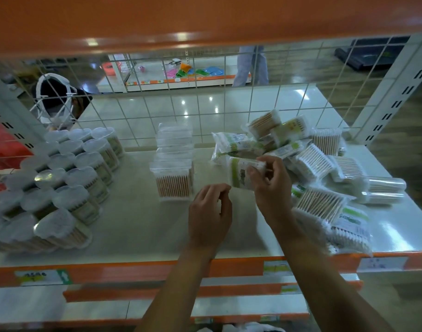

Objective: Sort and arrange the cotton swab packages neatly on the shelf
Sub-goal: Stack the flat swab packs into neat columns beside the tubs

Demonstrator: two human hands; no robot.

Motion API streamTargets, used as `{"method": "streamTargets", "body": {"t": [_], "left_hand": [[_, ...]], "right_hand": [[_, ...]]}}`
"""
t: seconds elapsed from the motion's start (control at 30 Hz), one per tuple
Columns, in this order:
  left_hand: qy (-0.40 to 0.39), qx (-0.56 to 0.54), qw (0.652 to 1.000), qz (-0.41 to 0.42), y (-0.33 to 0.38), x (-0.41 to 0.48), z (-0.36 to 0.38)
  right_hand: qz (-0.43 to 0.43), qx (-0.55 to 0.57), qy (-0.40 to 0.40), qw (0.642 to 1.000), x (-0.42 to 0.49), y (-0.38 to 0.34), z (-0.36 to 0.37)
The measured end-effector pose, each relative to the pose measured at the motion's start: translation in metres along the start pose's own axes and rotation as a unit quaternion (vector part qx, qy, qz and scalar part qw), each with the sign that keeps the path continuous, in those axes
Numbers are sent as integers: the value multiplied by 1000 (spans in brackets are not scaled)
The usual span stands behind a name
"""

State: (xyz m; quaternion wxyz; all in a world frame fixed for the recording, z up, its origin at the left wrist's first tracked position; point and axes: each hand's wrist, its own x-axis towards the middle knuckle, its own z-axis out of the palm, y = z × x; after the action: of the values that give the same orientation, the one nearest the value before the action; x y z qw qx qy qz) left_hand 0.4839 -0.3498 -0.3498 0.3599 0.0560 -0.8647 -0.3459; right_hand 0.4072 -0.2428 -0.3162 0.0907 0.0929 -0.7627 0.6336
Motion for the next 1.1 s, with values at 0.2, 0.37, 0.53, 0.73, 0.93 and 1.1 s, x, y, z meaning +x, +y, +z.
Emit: {"method": "streamTargets", "body": {"t": [0.2, 0.37, 0.53, 0.73, 0.93, 1.1], "left_hand": [[-5, -3, 1000, -25, -3, -2, 1], [4, -5, 999, -47, -1, -1, -1], [11, -19, 999, -50, 2, 0, -3], [21, -44, 997, -52, 1, -1, -2], [11, -36, 999, -21, -1, 0, -1], [5, -50, 998, -22, 2, -1, -2]], "right_hand": [[196, 245, -26, 949, -7, 0, 2], [238, 332, -60, 911, -9, 1, 2], [252, 377, -106, 885, -10, 9, 0], [237, 413, -157, 865, -16, 11, -1], [261, 426, -194, 844, -21, 10, -2], [256, 442, -217, 832, -24, 3, 0]]}}
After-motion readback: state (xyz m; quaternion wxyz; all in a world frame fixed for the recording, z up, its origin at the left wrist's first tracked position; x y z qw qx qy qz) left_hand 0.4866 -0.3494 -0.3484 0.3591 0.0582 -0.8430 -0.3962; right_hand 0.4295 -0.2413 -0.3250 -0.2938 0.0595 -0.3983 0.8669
